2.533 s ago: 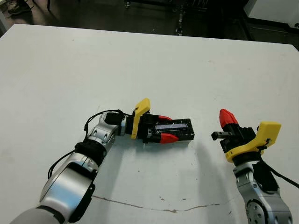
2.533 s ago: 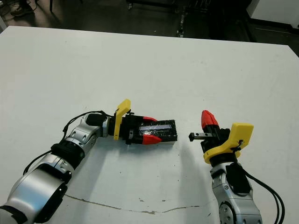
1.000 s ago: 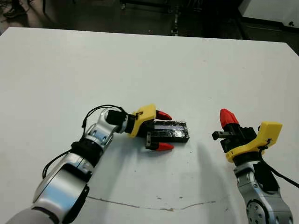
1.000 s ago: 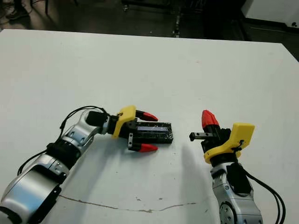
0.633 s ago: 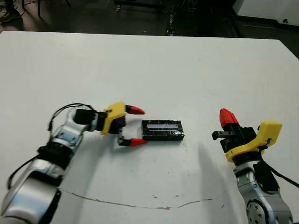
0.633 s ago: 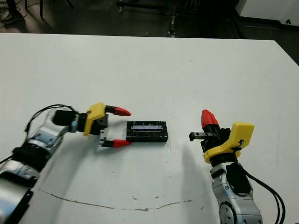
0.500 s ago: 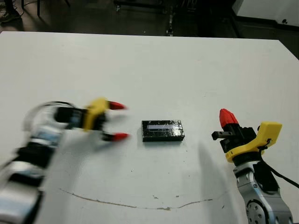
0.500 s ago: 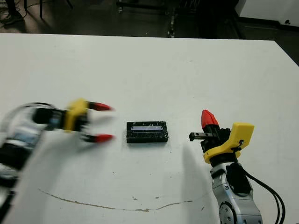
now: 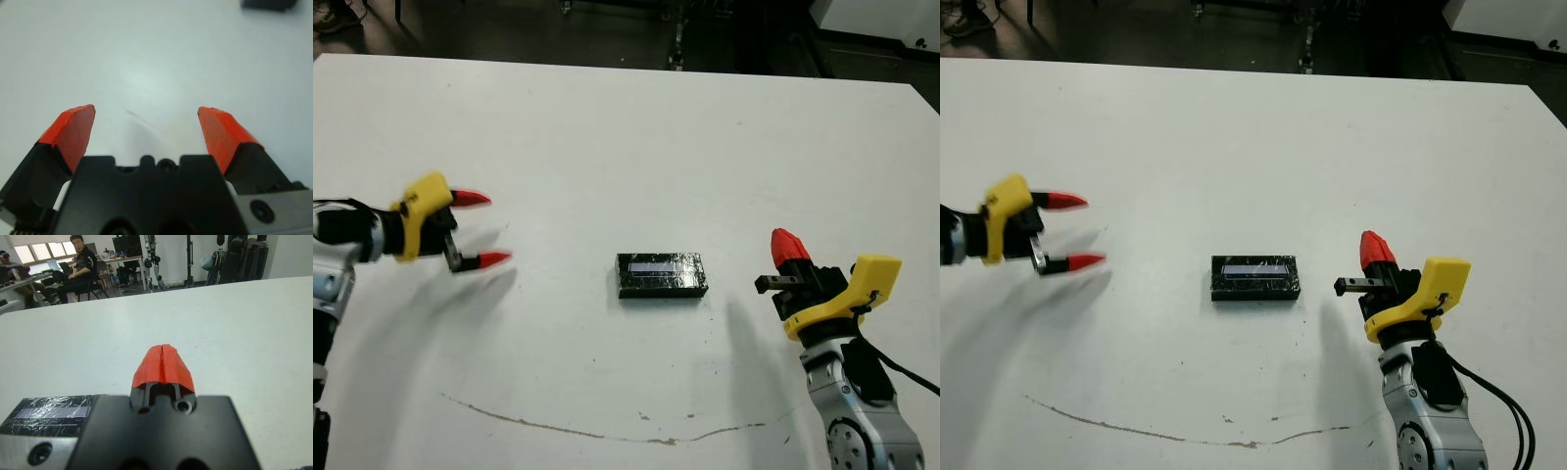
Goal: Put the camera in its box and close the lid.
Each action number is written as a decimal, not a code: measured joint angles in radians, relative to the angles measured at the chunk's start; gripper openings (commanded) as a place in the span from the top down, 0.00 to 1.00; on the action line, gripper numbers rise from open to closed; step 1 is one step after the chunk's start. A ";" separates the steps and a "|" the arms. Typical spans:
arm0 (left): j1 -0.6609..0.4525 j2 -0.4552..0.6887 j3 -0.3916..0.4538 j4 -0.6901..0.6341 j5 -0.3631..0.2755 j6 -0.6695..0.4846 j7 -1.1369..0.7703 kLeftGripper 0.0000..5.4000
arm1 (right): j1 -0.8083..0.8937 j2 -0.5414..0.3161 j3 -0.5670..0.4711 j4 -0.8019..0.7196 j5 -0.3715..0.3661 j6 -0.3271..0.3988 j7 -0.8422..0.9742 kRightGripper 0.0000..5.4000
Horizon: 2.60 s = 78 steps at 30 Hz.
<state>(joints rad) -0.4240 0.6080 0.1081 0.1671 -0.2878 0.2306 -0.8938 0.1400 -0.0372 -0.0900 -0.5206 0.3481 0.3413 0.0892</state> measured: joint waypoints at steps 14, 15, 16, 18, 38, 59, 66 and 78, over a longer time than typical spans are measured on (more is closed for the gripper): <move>0.136 -0.475 -0.212 -0.460 -0.108 0.115 0.395 0.41 | -0.006 0.000 0.000 0.005 0.000 0.000 0.000 1.00; 0.139 -0.494 -0.237 -0.464 -0.103 0.129 0.416 0.44 | -0.006 0.000 0.001 0.005 0.000 0.000 0.000 1.00; 0.142 -0.509 -0.262 -0.464 -0.093 0.138 0.433 0.46 | -0.007 0.000 0.001 0.005 0.000 0.000 0.000 1.00; 0.148 -0.530 -0.305 -0.459 -0.073 0.147 0.450 0.51 | -0.008 0.000 0.000 0.004 0.000 0.000 -0.002 1.00; 0.107 -0.579 -0.486 -0.236 0.077 0.275 0.496 1.00 | -0.013 0.007 0.001 0.001 -0.006 0.001 -0.009 1.00; 0.130 -0.545 -0.435 -0.401 0.034 0.502 0.454 1.00 | -0.009 0.008 0.002 -0.001 -0.005 0.001 -0.007 1.00; 0.169 -0.517 -0.281 -0.602 -0.064 0.510 0.470 1.00 | -0.008 0.008 0.005 -0.001 -0.006 0.002 -0.009 1.00; 0.193 -0.553 -0.115 -0.636 -0.053 0.207 0.595 1.00 | -0.009 0.010 0.007 -0.001 -0.005 0.006 -0.009 1.00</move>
<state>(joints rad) -0.2306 0.0555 -0.0065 -0.4687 -0.3408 0.4378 -0.2991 0.1313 -0.0269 -0.0832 -0.5215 0.3435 0.3472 0.0799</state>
